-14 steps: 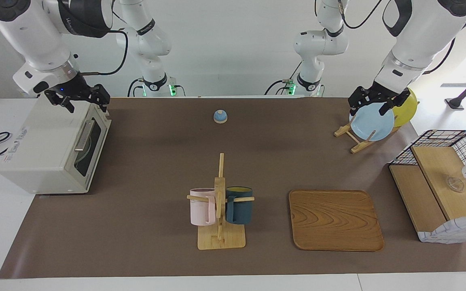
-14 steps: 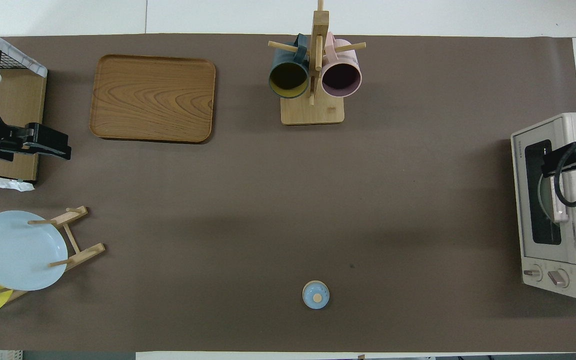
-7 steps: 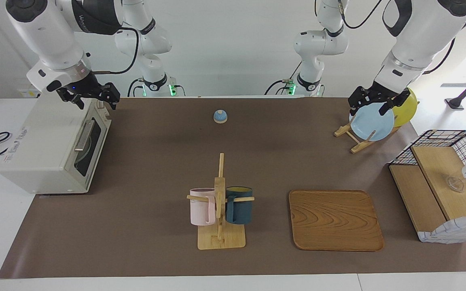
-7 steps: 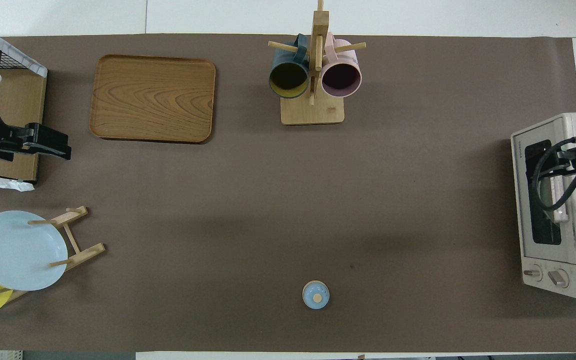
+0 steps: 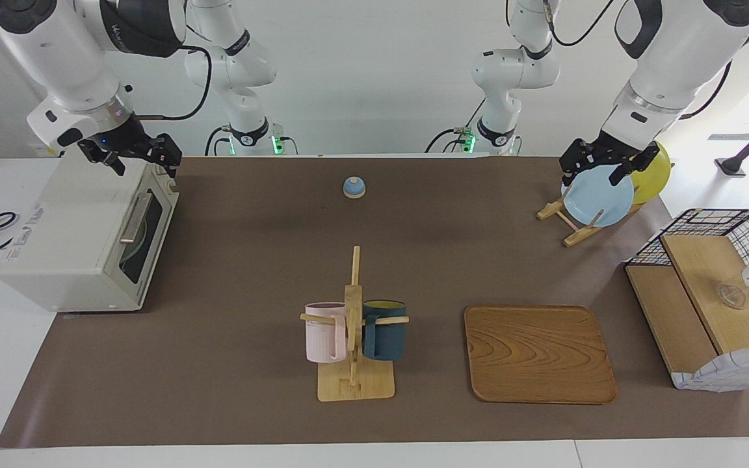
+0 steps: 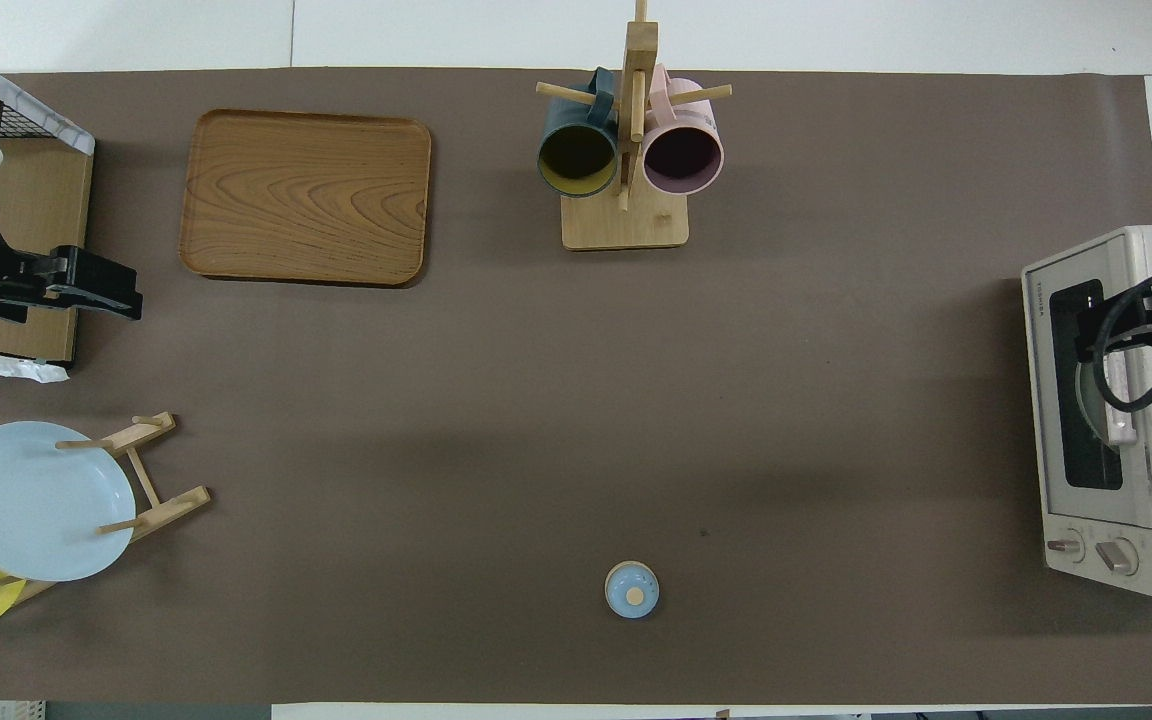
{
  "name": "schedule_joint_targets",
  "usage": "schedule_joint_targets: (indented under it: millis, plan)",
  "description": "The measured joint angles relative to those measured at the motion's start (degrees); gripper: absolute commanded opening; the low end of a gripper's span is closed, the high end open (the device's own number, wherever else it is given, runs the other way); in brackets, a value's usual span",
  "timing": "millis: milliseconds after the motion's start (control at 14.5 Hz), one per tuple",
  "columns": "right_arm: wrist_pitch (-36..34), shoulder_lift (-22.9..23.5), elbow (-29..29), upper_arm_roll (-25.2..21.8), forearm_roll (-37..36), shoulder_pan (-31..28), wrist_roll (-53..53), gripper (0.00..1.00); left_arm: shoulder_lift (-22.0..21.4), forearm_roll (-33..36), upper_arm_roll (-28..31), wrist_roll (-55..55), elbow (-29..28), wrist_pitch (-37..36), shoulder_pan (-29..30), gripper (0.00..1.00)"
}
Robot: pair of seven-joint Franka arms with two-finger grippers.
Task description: Put corn in oven
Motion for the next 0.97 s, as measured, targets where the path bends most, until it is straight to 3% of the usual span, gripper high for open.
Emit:
schedule_joint_targets:
  millis: [967]
  plan:
    - [1.1,0.0,0.1,-0.2,0.0,-0.1,-0.9,1.0,0.0,0.0,0.0,0.0,0.0,0.0,0.0,1.0]
